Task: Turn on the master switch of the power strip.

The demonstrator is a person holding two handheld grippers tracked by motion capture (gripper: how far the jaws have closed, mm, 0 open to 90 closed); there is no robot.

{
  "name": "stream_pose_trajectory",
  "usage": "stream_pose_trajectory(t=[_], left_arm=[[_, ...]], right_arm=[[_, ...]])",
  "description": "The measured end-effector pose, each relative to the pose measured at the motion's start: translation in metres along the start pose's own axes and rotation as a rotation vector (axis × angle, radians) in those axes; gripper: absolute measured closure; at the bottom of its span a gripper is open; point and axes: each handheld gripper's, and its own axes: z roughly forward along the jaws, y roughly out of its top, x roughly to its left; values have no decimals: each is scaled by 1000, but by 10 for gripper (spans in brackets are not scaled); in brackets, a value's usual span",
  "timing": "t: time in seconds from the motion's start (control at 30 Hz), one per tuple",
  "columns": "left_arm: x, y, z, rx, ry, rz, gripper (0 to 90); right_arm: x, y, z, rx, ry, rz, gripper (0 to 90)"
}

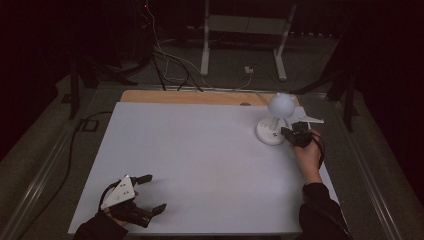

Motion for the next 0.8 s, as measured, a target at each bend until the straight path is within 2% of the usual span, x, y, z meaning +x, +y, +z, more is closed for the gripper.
stream_pose_trajectory(t=[0.3, 0.47, 0.8], left_arm=[[0, 0, 0, 1, 0, 1, 0], [-1, 0, 0, 2, -1, 4, 0], [-1, 0, 0, 2, -3, 4, 0]], right_arm=[[-1, -1, 0, -6, -8, -26, 898], [2, 0, 1, 4, -31, -58, 899], [2, -4, 2, -18, -42, -45, 900]])
